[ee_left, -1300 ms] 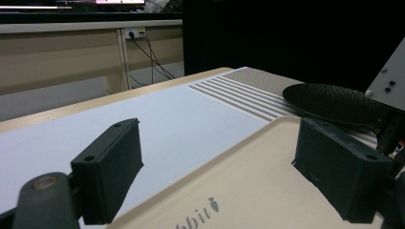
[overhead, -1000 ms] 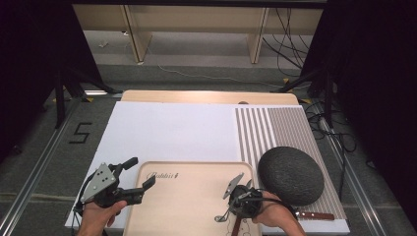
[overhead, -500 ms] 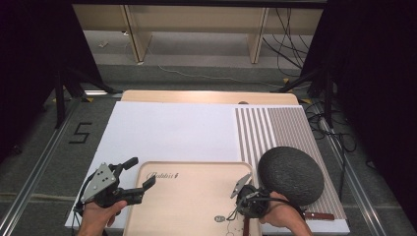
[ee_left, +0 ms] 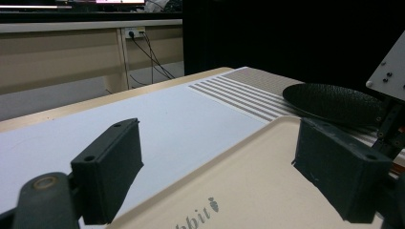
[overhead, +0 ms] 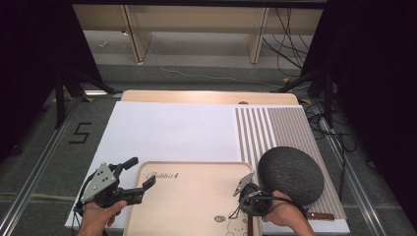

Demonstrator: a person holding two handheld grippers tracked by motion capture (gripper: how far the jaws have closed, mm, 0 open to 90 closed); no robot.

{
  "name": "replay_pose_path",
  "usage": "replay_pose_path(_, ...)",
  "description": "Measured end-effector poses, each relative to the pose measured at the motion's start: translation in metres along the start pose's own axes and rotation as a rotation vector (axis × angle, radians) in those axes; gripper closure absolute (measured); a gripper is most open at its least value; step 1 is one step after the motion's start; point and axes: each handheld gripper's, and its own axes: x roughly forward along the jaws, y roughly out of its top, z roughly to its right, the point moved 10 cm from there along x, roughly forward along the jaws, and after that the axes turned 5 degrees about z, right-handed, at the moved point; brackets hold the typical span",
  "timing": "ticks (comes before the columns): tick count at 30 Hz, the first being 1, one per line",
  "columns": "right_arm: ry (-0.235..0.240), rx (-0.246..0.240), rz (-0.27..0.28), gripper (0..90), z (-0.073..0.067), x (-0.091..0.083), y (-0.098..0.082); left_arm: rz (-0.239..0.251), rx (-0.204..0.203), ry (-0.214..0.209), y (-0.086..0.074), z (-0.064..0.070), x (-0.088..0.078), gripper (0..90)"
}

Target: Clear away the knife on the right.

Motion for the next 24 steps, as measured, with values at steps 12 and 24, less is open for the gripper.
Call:
replay_pose_path(12, -0.044, 0.071, 0.236, 35.4, 0.005, -0.020, 0.030, -0.001, 0.001, 0.000, 0.000, 0.000, 0.000, 15.7)
replay_pose_path(24, -0.103, 0.108, 0.342, 20.2, 0.014, -0.038, 0.037, -0.003, 0.001, 0.003, 0.000, -0.001, 0.001, 15.7)
